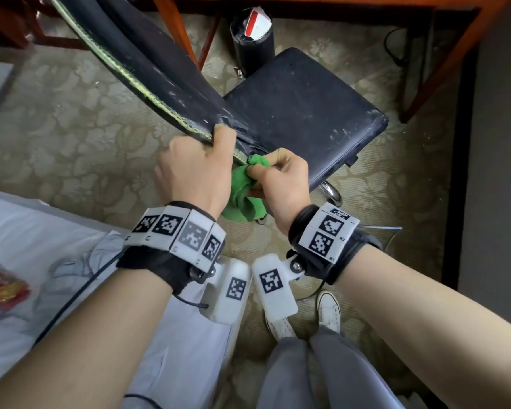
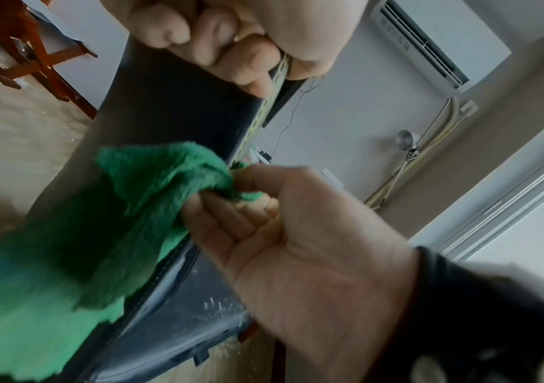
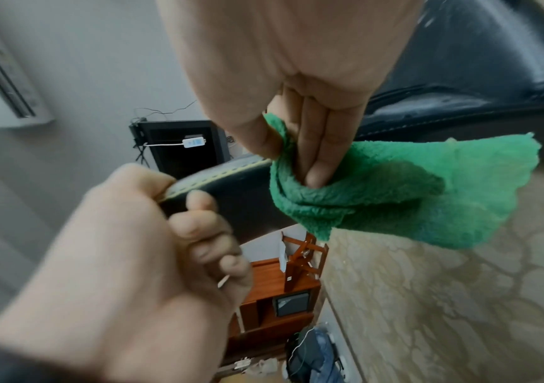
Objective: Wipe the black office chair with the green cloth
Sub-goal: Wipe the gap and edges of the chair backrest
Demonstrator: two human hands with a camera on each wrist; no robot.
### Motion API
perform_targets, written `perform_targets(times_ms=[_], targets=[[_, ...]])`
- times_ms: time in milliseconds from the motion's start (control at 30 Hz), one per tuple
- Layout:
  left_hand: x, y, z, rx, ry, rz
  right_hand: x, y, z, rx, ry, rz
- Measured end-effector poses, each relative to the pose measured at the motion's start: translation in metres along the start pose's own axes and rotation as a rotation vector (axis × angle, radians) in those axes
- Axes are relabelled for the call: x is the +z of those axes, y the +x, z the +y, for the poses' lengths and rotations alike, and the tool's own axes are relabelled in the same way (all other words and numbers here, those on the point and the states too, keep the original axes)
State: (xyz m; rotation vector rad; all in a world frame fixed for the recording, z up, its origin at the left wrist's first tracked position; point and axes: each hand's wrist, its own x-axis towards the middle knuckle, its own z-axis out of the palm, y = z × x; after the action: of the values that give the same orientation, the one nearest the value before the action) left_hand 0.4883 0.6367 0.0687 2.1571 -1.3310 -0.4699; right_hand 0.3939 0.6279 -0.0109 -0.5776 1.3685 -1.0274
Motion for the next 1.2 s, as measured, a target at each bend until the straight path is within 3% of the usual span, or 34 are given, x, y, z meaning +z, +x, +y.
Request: perform_targets(times_ms=[300, 600, 800, 1033, 1200], targets=[[-0.003, 0.003, -0.002, -0.029, 0.029, -0.038, -0.005, 0.003, 0.003, 0.067, -0.079, 0.02], [-0.003, 0.006, -0.004, -0.025, 0.053, -0.06, 0.0, -0.006, -0.015, -0.037, -0.011, -0.091], [-0.005, 0.007, -0.004, -0.032, 0.049, -0.08, 0.001, -0.008, -0.01, 0.026, -0.089, -0.009], [-0.001, 0.005, -0.003, -0.034, 0.032, -0.062, 0.002, -0.013, -0.027, -0.11, -0.047, -0.126], [-0.004, 0.004, -0.001, -0.055, 0.039, -0.075, 0.0, -0.012, -0.019, -0.034, -0.128, -0.042]])
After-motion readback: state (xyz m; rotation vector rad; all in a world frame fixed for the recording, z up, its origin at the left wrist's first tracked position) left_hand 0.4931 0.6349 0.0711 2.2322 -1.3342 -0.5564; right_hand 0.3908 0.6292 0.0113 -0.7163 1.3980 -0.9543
